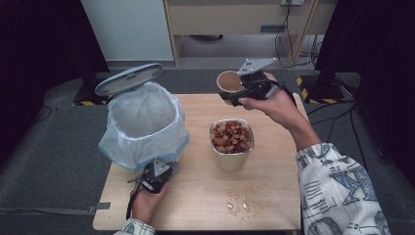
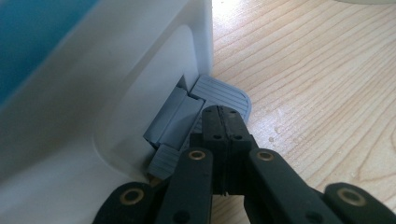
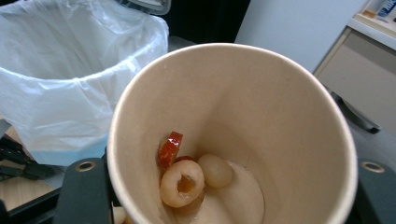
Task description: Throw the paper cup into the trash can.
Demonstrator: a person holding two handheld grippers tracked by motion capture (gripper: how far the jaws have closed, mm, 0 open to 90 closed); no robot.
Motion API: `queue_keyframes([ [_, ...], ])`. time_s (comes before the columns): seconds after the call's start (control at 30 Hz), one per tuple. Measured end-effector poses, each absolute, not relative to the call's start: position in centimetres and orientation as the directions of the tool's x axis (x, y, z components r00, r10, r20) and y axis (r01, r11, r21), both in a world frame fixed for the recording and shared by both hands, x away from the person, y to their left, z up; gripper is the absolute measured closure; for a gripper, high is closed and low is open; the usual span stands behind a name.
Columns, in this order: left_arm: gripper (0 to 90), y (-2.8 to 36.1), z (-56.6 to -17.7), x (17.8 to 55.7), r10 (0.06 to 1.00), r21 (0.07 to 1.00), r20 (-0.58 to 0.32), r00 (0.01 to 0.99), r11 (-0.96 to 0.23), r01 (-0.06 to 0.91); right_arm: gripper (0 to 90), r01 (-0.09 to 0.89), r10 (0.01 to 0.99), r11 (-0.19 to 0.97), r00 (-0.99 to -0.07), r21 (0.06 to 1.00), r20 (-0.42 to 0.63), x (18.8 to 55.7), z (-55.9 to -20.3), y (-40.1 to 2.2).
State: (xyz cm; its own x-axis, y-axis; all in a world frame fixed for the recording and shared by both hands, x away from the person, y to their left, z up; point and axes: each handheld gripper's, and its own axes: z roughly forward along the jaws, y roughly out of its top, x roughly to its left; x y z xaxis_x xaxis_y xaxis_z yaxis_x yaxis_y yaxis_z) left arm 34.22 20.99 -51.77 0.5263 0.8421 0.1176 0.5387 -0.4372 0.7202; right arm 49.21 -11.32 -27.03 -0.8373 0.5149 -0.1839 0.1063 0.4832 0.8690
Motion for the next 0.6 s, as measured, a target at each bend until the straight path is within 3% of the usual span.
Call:
queue_keyframes([
  [0.6, 89.2, 21.0, -51.8, 34.2, 0.841, 0.720, 0.120, 0.527, -0.439, 0.537, 31.7, 0.120, 0.486, 0.469, -0.863, 0.875, -0.142, 48.9, -26.8, -7.8],
])
